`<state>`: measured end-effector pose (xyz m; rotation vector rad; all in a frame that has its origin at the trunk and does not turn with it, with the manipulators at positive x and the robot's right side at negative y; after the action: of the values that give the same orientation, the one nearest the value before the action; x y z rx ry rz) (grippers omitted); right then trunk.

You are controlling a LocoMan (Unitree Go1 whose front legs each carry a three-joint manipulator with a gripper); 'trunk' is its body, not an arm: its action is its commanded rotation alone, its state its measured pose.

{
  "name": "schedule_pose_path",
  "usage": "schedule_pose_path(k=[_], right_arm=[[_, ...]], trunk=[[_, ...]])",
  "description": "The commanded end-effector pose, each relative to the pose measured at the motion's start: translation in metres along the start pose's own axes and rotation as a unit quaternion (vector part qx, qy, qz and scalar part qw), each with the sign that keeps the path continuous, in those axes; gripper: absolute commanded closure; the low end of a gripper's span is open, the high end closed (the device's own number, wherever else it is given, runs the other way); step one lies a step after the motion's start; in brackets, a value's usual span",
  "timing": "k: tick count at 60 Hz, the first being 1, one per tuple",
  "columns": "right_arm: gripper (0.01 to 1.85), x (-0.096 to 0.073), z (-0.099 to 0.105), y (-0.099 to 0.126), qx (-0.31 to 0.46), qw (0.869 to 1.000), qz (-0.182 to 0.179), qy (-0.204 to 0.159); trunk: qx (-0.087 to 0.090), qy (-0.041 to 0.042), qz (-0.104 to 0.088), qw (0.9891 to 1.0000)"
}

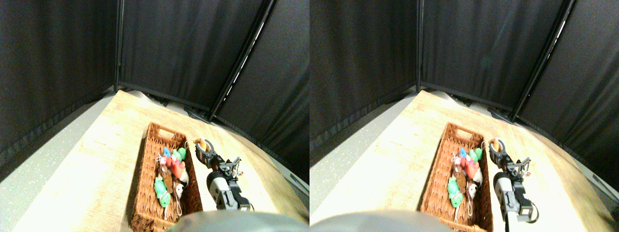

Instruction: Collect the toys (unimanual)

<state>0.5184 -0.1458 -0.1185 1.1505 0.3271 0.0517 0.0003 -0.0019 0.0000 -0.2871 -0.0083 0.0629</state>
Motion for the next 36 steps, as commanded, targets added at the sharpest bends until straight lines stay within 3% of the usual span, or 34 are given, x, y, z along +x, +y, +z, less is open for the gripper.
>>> schedule_pose_path(k=[1, 5, 24, 36], right_arm=[[1.8, 0.004, -0.003, 0.002, -0.004, 1.0, 0.007, -0.011], [1.8, 0.014, -0.012, 0.005, -0.009, 1.0, 0.01, 0.006], [1.8, 0.039, -0.038, 0.005, -0.009, 1.0, -0.01, 0.017], [1.78, 0.047, -0.044, -0.005, -0.011, 0.999, -0.024, 0.021]], trunk=[[-0.024, -0.0093, 0.024, 0.9994], [-0.03, -0.0122, 0.03, 0.999], [-0.05, -0.0204, 0.047, 0.9974], [-0.051, -0.0192, 0.048, 0.9974]])
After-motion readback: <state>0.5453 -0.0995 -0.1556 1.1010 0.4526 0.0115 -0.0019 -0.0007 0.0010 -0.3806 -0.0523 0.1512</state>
